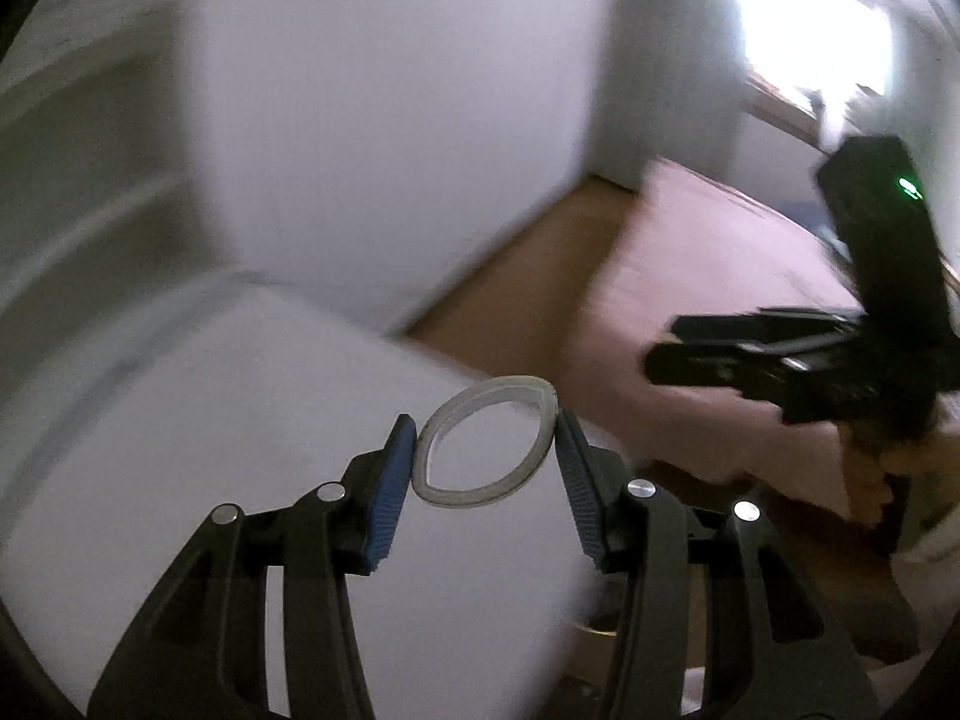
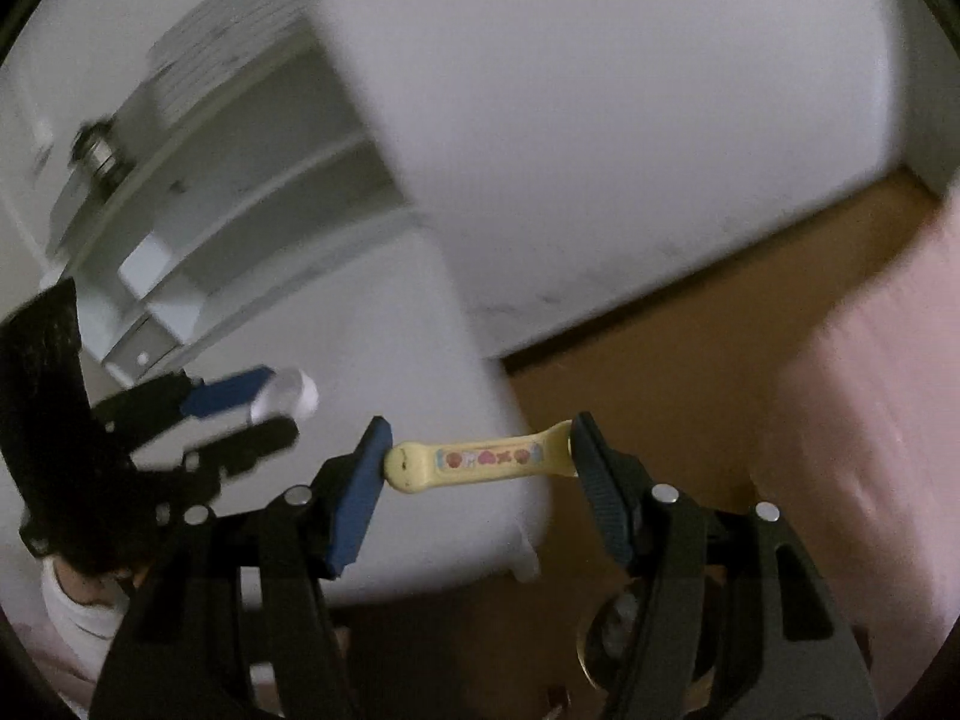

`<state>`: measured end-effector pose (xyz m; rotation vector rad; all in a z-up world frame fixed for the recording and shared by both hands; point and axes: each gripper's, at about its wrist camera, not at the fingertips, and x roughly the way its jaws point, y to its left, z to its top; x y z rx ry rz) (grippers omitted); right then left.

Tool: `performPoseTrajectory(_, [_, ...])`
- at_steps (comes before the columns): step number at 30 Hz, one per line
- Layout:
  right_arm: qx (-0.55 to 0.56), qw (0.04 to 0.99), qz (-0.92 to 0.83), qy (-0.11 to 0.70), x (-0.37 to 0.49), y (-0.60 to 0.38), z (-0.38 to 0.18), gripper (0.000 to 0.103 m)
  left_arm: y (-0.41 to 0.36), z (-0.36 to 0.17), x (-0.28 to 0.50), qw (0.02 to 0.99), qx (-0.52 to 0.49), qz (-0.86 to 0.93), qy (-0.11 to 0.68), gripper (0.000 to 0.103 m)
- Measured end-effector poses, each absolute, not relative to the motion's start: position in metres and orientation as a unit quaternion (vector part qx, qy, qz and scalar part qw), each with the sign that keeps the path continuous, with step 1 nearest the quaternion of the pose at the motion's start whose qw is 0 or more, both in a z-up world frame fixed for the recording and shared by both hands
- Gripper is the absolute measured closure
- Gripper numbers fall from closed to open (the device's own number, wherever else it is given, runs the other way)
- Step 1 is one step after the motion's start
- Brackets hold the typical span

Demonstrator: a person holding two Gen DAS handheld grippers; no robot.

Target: Collect trash

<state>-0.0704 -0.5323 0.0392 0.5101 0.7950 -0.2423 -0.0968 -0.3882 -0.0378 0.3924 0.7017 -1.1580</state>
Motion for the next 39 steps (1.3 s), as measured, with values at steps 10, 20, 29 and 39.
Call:
performPoseTrajectory(10, [0.466, 0.733, -0.141, 0.474, -0.199, -0.619, -0.172, 0.042, -0.524, -0.242, -0.205, 0.614, 0.3, -0.555, 0.474, 0.056])
performPoseTrajectory(20, [0.597, 0.556, -0.17, 0.552, -0.218, -0.643, -0.37, 0.042, -0.549, -0.432, -0.176, 0.543, 0.324, -0.445, 0.635, 0.056])
performPoseTrajectory(29, [0.638, 0.516, -0.187, 0.54, -0.221, -0.645, -0.41, 0.042, -0.56, -0.459, -0.192, 0.513, 0.311, -0.443, 0.666, 0.056])
performPoseTrajectory(39, [0.569, 0.572, -0.297, 0.51, -0.24, -0.68, -0.349, 0.012, -0.548, -0.403, -0.203, 0.538, 0.284, -0.481, 0.631, 0.008])
